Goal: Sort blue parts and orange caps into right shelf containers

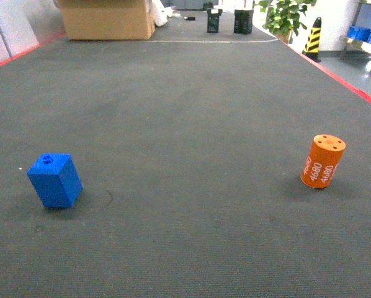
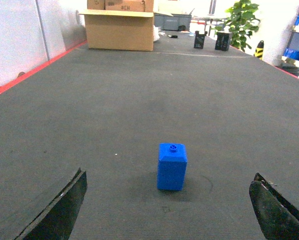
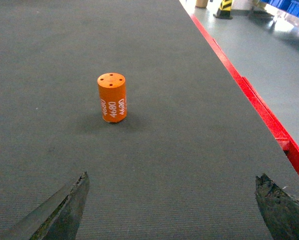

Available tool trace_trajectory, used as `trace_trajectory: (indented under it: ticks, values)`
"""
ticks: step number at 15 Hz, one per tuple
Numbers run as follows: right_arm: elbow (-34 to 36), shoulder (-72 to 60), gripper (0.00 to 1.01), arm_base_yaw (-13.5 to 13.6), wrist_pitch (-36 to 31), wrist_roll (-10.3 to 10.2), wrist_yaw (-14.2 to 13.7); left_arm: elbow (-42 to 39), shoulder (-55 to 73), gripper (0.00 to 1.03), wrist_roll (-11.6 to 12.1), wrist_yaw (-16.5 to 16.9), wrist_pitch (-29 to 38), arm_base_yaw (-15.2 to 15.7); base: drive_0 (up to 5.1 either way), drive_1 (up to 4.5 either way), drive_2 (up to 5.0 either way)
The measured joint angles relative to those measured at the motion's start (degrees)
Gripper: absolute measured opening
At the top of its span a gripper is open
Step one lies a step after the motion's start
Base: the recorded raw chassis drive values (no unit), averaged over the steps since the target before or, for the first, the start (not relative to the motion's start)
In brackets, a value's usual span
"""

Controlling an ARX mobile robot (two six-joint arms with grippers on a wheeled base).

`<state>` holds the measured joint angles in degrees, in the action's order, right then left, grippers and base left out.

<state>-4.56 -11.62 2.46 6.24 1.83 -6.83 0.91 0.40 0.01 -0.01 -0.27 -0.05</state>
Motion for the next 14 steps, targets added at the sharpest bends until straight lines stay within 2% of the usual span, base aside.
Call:
trace_trajectory:
  ticks: [2, 4, 5, 6, 9, 11, 14]
  values:
    - [-3.28, -18.43, 0.98, -3.10, -12.00, -0.17, 2.75, -0.02, 0.00, 0.98, 0.00, -0.02, 0.02, 0.00, 0.0, 0.00, 0.0]
    - [-10.23, -39.80, 0.98, -3.26, -26.93, -0.11, 5.97, 0.00, 0.00, 0.98, 0.00, 0.00, 0.04, 0.00, 0.0, 0.00, 0.0]
    - [-15.37, -50.27, 0.98, -2.97, -32.37, 0.28, 7.17, 0.00, 0.00, 0.98, 0.00, -0.02, 0.07, 0.00, 0.0, 0.00, 0.0]
    - [-21.42, -59.98, 0.98, -2.29, -34.53, 0.59, 7.56, 0.00, 0.00, 0.98, 0.00, -0.02, 0.04, 0.00, 0.0, 0.00, 0.0]
    - [-38.93, -82.09, 0.98, 0.15, -29.27, 0.15, 8.70, 0.00, 0.00, 0.98, 0.00, 0.00, 0.04, 0.00, 0.0, 0.00, 0.0]
    - [-47.47, -89.85, 0.98, 1.49, -26.88, -0.33, 8.61, 0.00, 0.00, 0.98, 0.00, 0.00, 0.04, 0.00, 0.0, 0.00, 0.0]
    - [-55.76, -98.25, 0.98, 3.04, -22.99, -0.63, 7.30, 0.00, 0.00, 0.98, 0.00, 0.00, 0.04, 0.00, 0.0, 0.00, 0.0]
